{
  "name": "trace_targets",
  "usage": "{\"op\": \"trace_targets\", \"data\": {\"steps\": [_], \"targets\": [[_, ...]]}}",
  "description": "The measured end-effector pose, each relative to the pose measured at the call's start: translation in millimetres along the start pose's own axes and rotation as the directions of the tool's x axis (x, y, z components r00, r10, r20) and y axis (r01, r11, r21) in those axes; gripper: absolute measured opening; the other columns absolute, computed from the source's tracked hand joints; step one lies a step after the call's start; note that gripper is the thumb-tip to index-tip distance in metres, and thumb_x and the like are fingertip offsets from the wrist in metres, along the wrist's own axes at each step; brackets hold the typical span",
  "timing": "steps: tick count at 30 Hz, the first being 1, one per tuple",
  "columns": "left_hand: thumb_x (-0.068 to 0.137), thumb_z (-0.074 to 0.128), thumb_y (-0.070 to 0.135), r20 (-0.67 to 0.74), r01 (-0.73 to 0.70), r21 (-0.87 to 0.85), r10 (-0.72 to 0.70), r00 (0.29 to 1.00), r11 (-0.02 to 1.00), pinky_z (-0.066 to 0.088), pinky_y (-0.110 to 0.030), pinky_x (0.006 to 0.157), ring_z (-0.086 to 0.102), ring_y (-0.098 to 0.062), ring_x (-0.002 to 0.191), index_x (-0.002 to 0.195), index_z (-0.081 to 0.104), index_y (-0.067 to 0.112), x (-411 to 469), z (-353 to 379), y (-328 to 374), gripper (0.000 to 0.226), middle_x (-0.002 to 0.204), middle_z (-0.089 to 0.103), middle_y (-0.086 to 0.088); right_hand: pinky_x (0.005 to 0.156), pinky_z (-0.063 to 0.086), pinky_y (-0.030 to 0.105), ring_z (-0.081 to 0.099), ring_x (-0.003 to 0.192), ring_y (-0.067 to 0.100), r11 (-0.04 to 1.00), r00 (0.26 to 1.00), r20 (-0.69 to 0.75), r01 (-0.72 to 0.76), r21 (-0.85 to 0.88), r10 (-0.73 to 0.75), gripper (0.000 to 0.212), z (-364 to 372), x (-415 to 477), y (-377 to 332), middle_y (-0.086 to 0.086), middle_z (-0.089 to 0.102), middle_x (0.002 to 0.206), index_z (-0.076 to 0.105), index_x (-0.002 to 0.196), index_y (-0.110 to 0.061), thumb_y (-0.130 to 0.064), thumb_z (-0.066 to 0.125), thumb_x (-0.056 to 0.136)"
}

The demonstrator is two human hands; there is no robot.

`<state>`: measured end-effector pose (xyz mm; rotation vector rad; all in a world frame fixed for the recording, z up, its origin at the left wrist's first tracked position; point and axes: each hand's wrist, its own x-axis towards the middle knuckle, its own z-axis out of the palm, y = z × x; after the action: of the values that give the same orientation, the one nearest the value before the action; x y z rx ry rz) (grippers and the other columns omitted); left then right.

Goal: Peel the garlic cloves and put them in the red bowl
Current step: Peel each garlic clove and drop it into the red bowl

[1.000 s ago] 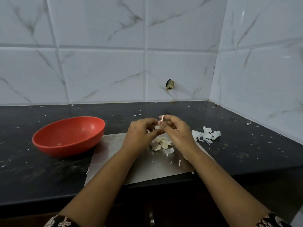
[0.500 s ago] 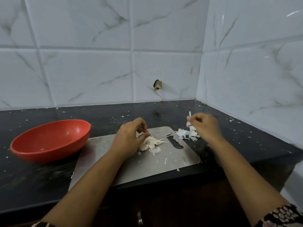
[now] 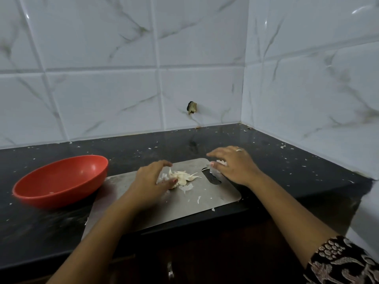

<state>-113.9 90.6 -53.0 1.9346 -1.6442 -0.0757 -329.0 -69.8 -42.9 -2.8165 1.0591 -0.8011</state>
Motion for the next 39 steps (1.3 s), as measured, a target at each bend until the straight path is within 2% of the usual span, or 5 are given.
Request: {"op": "trace_targets", "data": {"steps": [3, 20, 26, 31, 39], "targets": [[0.075, 0.028, 0.075, 0.009, 0.01, 0.122, -0.011, 1.0, 0.993, 0.03, -0.043, 0.108, 0.037, -0.016, 0.13, 0.13, 0.044, 0.039, -9, 10, -6, 0.068, 0.138, 0.045, 0.015, 0.118, 0.009, 0.038, 0.044, 0.131, 0.011, 1.0, 0.993, 0.12, -0.009, -0.014, 0.01, 0.03, 8, 5, -4, -0.012, 0.059, 0.134, 0.064, 0.123, -0.031, -0.038, 0.049, 0.099], [0.102, 0.031, 0.033, -0.025, 0.214, 0.205, -0.213, 0.977, 0.955, 0.014, -0.053, 0.115, 0.031, -0.019, 0.134, 0.126, 0.049, 0.032, -3, 11, 12, 0.03, 0.139, 0.045, 0.007, 0.119, 0.001, 0.043, 0.045, 0.129, 0.013, 0.996, 0.987, 0.16, -0.011, -0.088, 0.025, 0.029, 8, 6, -36, -0.01, 0.065, 0.124, 0.069, 0.115, -0.032, -0.033, 0.045, 0.1], [0.097, 0.048, 0.02, -0.073, 0.218, 0.013, -0.216, 0.974, 0.976, 0.04, -0.04, 0.102, 0.05, -0.022, 0.118, 0.117, 0.06, 0.024, 4, 4, 3, 0.024, 0.125, 0.06, -0.001, 0.117, 0.013, 0.039, 0.057, 0.113, 0.012, 0.992, 0.996, 0.073, -0.051, -0.117, 0.06, 0.017, 4, 9, -41, -0.011, 0.07, 0.108, 0.072, 0.1, -0.03, -0.028, 0.056, 0.095], [0.089, 0.061, 0.033, 0.011, 0.178, 0.032, -0.178, 0.984, 0.984, 0.046, -0.041, 0.094, 0.056, -0.016, 0.099, 0.09, 0.059, 0.04, 11, -4, -3, 0.007, 0.104, 0.061, 0.007, 0.082, 0.045, 0.01, 0.063, 0.087, -0.001, 0.915, 0.975, 0.215, -0.027, 0.403, -0.066, 0.021, -3, 17, -70, -0.012, 0.071, 0.094, 0.073, 0.107, -0.025, -0.027, 0.071, 0.086], [0.086, 0.07, 0.022, 0.096, -0.001, -0.075, 0.008, 0.995, 0.997, 0.04, -0.009, 0.065, 0.055, -0.001, 0.075, 0.081, 0.064, 0.032, 25, -18, -22, 0.013, 0.083, 0.063, 0.016, 0.072, 0.051, 0.014, 0.065, 0.08, 0.002, 0.931, 0.977, 0.191, 0.021, 0.364, -0.097, 0.015, 23, 20, -80, -0.01, 0.072, 0.098, 0.075, 0.096, -0.028, -0.017, 0.068, 0.088]]}}
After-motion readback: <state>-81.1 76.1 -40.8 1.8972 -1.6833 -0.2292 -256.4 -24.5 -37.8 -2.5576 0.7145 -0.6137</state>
